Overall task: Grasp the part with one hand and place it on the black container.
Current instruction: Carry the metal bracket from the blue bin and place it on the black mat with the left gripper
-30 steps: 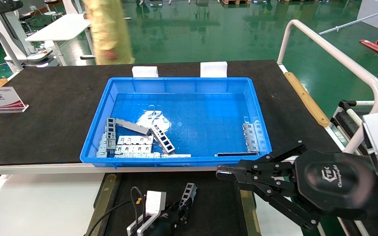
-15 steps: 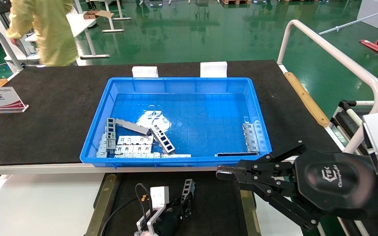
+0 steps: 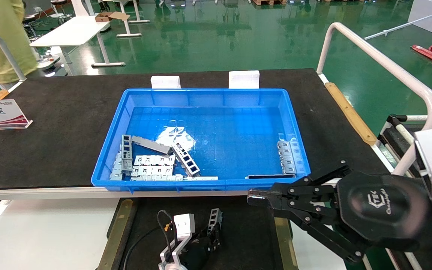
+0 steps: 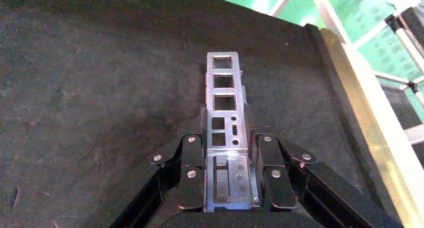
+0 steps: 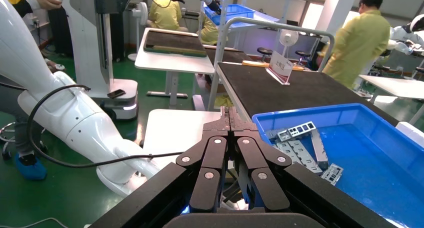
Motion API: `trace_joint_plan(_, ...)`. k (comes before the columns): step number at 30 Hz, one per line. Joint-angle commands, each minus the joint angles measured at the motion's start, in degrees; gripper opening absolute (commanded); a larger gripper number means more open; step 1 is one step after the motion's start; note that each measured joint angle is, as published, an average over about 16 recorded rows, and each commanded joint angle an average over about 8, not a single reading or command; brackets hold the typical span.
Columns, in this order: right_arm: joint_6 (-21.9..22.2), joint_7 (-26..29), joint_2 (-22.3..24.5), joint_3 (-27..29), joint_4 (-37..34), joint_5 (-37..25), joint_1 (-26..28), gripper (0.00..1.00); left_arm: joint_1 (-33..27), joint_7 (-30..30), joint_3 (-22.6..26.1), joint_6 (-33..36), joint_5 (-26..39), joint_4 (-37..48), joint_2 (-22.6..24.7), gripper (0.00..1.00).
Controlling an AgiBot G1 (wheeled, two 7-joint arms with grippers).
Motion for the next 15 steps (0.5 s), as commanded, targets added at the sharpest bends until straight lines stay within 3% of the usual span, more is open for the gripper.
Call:
trace_joint_plan(1, 0.00, 0.00, 0.00, 0.00, 0.00, 0.00, 0.00, 0.00, -0.58, -1.64, 1.24, -0.60, 0.54, 0.60, 0.03, 0.00)
trace_joint_plan(5, 0.00, 0.00, 0.00, 0.00, 0.00, 0.00, 0.00, 0.00, -1.41, -5.45, 3.47, -1.31, 2.26, 1.61, 0.07, 0.00)
trace_joint_plan(7, 0.00, 0.00, 0.00, 0.00, 0.00, 0.00, 0.00, 0.10, -1.75, -7.49, 4.55, -1.68, 3.14, 2.02, 0.09, 0.06)
trace_joint_plan(8, 0.00, 0.00, 0.00, -0.01, 0.00, 0.00, 0.00, 0.21, -1.90, -8.52, 5.10, -1.87, 3.59, 2.19, 0.10, 0.14)
trace_joint_plan(13, 0.00, 0.00, 0.00, -0.01, 0.00, 0.01, 0.00, 0.83, -2.44, -13.60, 7.83, -3.02, 5.89, 2.80, 0.13, 0.76)
trace_joint_plan(15, 0.00, 0.00, 0.00, -0.01, 0.00, 0.01, 0.00, 0.99, -2.60, -15.65, 8.94, -3.56, 6.86, 3.02, 0.14, 0.95)
